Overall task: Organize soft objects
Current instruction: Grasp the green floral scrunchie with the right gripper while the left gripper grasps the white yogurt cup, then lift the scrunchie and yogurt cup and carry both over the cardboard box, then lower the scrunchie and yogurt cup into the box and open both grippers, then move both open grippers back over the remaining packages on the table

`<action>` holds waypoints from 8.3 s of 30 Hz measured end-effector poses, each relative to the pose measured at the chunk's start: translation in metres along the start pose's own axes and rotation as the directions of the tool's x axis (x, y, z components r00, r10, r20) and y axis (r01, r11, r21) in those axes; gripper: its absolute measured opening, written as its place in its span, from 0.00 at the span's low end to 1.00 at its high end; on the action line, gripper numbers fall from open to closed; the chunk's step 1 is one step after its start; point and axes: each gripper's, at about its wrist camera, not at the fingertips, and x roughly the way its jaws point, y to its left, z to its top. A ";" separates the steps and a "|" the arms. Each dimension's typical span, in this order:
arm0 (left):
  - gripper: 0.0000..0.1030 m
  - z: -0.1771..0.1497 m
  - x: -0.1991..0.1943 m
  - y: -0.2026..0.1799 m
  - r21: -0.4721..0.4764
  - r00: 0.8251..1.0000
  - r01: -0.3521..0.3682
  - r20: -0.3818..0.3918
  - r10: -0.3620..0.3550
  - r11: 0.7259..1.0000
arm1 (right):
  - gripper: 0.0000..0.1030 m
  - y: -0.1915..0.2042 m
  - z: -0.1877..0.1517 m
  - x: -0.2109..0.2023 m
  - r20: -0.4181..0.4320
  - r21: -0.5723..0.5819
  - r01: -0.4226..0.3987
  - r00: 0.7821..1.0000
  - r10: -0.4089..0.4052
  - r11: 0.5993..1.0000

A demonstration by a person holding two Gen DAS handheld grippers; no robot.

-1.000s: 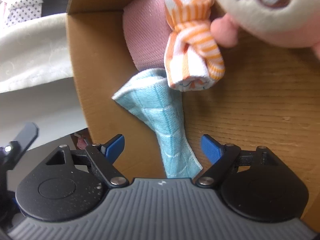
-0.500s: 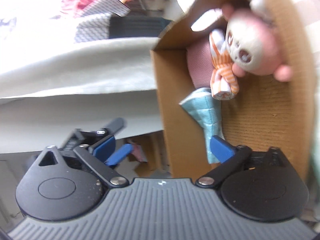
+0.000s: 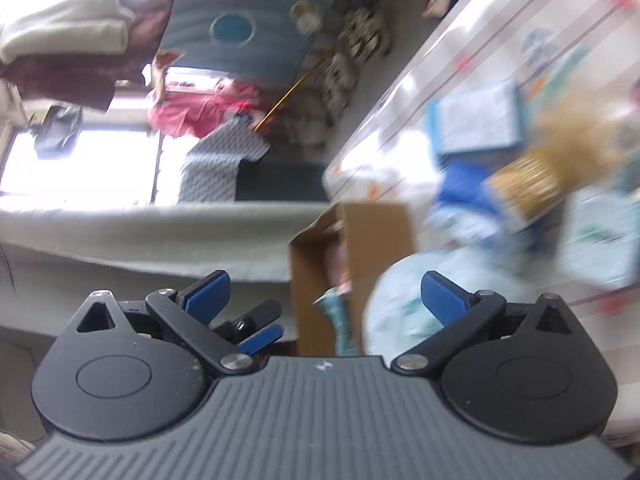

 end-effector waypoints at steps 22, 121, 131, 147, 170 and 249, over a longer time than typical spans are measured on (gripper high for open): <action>0.69 -0.054 0.082 -0.132 0.341 0.963 -0.168 -0.141 0.228 0.925 | 0.43 -0.136 0.049 0.020 -0.213 -0.751 0.185 0.840 -0.499 0.633; 0.64 0.020 -0.034 0.131 0.052 0.975 -0.210 0.081 0.205 0.976 | 0.22 0.120 -0.025 0.117 -0.088 -0.743 0.040 0.984 -0.157 0.668; 0.64 -0.004 0.081 0.221 0.087 0.962 -0.238 -0.119 0.247 0.967 | 0.22 0.158 -0.067 0.288 -0.234 -0.783 0.016 0.919 -0.318 0.622; 0.64 -0.012 0.123 0.269 0.142 0.949 -0.267 -0.135 0.286 0.953 | 0.24 0.139 -0.113 0.428 -0.341 -0.877 0.029 0.665 -0.665 0.479; 0.71 -0.011 0.119 0.262 0.188 0.948 -0.238 -0.170 0.270 0.953 | 0.64 0.115 -0.118 0.465 -0.380 -0.864 0.050 0.588 -0.714 0.501; 0.60 -0.034 0.101 -0.112 0.101 0.988 -0.100 -0.110 0.111 0.990 | 0.04 -0.148 0.092 0.029 -0.162 -0.515 0.305 0.883 -0.441 0.801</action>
